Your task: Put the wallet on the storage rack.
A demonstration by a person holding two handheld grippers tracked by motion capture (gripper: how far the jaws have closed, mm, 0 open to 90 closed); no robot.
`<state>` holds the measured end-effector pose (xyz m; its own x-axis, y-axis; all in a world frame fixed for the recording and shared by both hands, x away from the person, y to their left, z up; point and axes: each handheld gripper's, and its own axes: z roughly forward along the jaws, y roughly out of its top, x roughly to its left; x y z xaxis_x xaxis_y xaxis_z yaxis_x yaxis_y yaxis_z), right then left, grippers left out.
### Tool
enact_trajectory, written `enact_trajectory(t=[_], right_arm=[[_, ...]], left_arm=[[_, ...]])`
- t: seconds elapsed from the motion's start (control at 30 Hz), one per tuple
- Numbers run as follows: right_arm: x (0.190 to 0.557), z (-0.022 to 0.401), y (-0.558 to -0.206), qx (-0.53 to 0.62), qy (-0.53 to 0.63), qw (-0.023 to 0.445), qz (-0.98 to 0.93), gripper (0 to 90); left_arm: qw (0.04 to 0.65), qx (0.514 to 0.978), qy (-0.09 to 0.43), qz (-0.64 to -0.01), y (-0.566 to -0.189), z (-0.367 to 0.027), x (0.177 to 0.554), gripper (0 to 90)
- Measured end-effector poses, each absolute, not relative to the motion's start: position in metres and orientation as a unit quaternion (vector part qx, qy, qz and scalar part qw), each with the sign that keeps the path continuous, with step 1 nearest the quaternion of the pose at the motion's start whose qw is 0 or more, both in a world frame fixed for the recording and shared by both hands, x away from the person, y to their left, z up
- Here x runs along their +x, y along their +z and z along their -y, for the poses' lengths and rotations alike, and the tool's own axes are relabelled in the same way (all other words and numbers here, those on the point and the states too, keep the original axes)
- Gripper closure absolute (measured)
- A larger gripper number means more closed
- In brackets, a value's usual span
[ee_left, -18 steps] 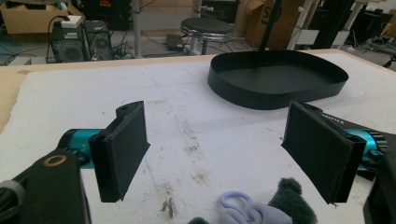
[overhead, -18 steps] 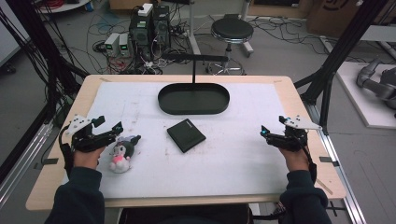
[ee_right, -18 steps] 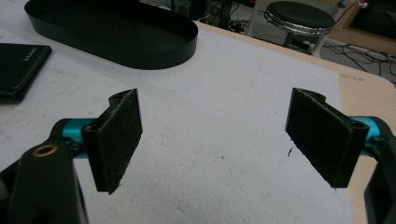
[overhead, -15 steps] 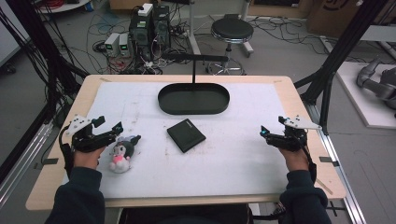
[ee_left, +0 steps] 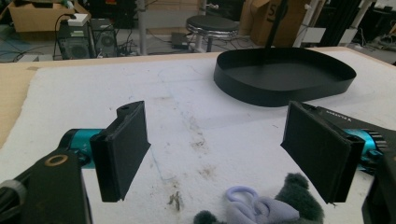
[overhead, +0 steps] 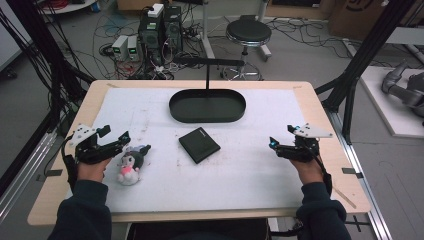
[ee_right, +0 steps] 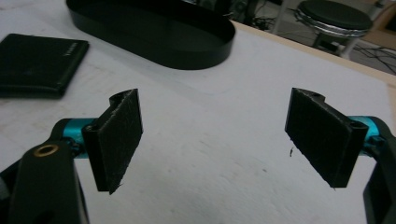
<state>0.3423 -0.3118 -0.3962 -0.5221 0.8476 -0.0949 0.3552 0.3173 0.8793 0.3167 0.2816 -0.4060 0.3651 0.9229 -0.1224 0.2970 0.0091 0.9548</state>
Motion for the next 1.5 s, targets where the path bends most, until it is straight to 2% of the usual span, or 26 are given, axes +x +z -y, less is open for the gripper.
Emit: enact_trajectory(t=[0.13,0.37,0.47,0.5,0.6,0.87,1.0,1.1,1.3,1.5], right_arm=[[0.343,0.29,-0.396,0.366,0.437,0.27,-0.776,25.9],[0.345,0.244,-0.393,0.323,0.456,0.239,-0.794,27.2],[0.35,0.217,-0.396,0.288,0.447,0.224,-0.817,36.6],[0.35,0.217,-0.396,0.288,0.447,0.224,-0.817,36.6],[0.36,0.178,-0.405,0.266,0.438,0.203,-0.835,36.6],[0.369,0.116,-0.42,0.233,0.418,0.191,-0.857,38.5],[0.368,0.099,-0.426,0.217,0.403,0.192,-0.868,38.4],[0.367,0.09,-0.431,0.213,0.397,0.202,-0.87,32.5],[0.371,0.078,-0.442,0.222,0.379,0.177,-0.881,27.0],[0.371,0.071,-0.446,0.211,0.351,0.193,-0.892,29.6]], left_arm=[[0.524,0.638,0.297,-0.479,-0.406,-0.281,0.315,22.2],[0.52,0.644,0.295,-0.477,-0.409,-0.277,0.316,22.4],[0.519,0.646,0.295,-0.476,-0.409,-0.277,0.316,22.3],[0.518,0.647,0.295,-0.475,-0.409,-0.278,0.316,22.3],[0.519,0.644,0.294,-0.478,-0.41,-0.281,0.318,22.4],[0.521,0.637,0.295,-0.486,-0.412,-0.289,0.319,22.4],[0.521,0.635,0.295,-0.488,-0.412,-0.291,0.318,22.4],[0.522,0.633,0.297,-0.489,-0.412,-0.291,0.318,22.5],[0.521,0.633,0.296,-0.49,-0.413,-0.292,0.318,22.5],[0.522,0.633,0.293,-0.49,-0.414,-0.292,0.319,22.6]])
